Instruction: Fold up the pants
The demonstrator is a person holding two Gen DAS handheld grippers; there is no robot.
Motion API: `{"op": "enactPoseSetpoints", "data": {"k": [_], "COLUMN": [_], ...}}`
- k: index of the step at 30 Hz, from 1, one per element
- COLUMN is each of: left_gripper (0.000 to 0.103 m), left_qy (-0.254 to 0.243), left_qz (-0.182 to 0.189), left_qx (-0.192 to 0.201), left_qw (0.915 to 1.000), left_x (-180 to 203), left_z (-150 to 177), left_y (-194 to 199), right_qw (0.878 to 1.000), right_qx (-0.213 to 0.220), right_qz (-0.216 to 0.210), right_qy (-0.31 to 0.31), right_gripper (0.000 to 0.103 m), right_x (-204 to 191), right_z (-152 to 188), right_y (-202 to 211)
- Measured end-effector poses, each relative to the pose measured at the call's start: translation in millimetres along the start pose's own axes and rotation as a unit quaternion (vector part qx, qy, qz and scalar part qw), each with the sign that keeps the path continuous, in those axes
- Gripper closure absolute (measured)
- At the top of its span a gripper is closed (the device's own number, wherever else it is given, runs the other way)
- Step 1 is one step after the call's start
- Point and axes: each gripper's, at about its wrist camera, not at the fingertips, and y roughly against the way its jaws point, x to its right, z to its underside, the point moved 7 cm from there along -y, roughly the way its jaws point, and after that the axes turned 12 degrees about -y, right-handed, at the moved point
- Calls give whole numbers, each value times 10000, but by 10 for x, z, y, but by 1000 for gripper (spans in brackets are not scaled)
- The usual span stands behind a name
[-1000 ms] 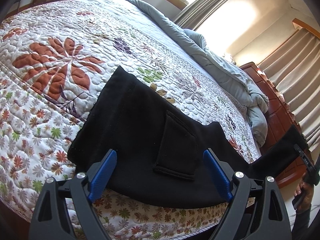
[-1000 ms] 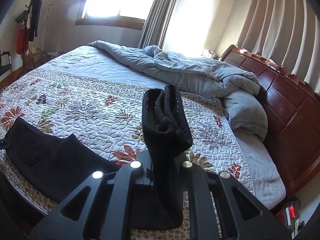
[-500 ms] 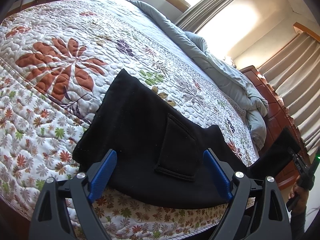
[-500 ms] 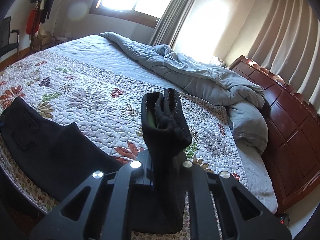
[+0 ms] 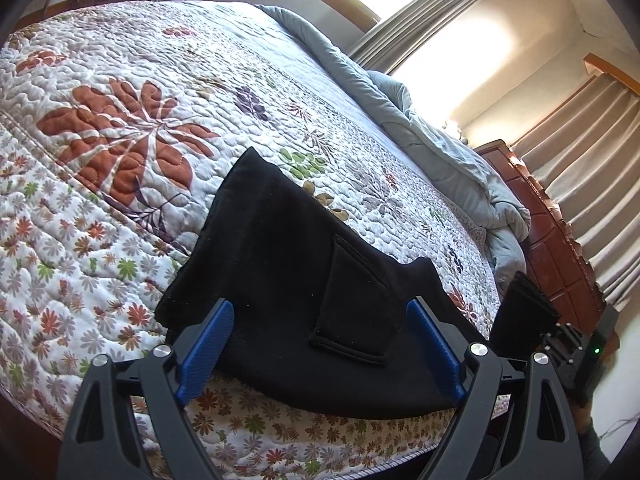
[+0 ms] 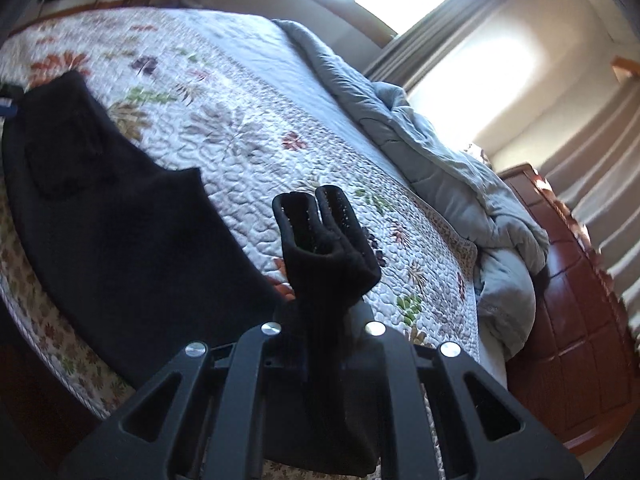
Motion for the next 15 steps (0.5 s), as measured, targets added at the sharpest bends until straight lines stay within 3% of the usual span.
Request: {"op": "enactPoseSetpoints", "data": {"k": [15], "left_gripper": [14], "left_qy": [66], "left_qz": [33], "left_qx": [37], "left_qw": [10000], "left_x": [-20], "left_z": [-15], "left_y": [7], "right_qw": [9934], "right_qx": [-284], "right_qz": [-11], "right_qy": [1108], "right_gripper": [94], "right_x": [-740], "right_z": [415], "right_y": [-308]}}
